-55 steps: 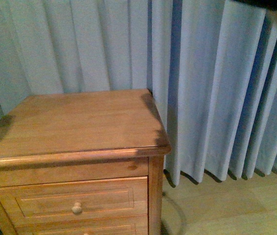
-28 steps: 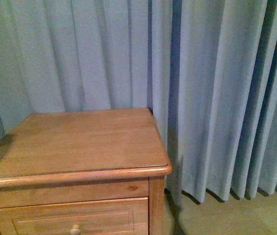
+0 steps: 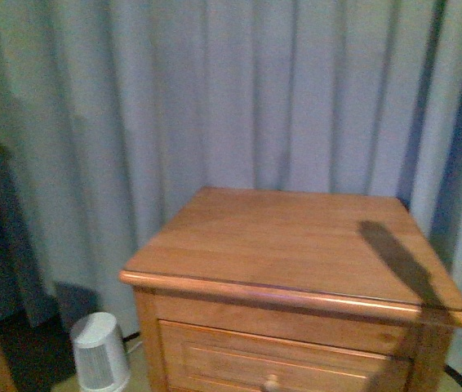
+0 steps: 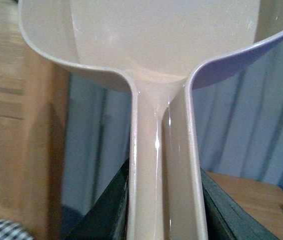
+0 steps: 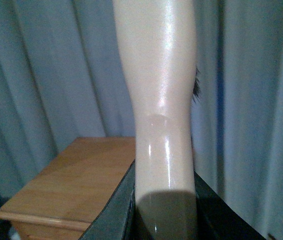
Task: Clean up trash
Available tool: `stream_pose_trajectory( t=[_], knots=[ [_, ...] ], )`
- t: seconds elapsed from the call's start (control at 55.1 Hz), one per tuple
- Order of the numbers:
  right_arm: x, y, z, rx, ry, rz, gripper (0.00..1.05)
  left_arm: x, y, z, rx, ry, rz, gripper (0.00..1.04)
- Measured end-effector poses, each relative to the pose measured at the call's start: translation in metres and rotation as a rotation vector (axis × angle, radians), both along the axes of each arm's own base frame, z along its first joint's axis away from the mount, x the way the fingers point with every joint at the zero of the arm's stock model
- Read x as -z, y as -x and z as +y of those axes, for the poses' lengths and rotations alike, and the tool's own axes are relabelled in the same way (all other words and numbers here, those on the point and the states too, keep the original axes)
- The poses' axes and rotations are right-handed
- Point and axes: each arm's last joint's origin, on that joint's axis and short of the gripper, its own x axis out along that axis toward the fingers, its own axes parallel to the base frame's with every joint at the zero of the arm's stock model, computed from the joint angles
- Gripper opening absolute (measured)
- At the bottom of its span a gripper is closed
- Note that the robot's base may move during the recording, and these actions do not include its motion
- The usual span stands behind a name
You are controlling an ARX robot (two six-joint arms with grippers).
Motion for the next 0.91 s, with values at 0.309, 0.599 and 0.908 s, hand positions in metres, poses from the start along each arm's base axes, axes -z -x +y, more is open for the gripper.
stream_pose_trajectory(
  t=[0.309,0.599,0.908],
  knots=[
    [0.0007,-0.0009,-0.0002,0.008,0.001,0.005,0.2,-0.0003,0.0004,-0.0004,0.004,-0.003,-0.002,0.28],
    [0.0006,-0.0009,-0.0001,0.007,0.001,0.005,0.2,-0.0003,0.0005,-0.0003,0.002,-0.002,-0.003,0.28],
    [0.0005,-0.0011,-0.0001,0.007,0.001,0.005,0.2,-0.0002,0.0005,-0.0003,0.002,-0.002,-0.003,0.28]
  ],
)
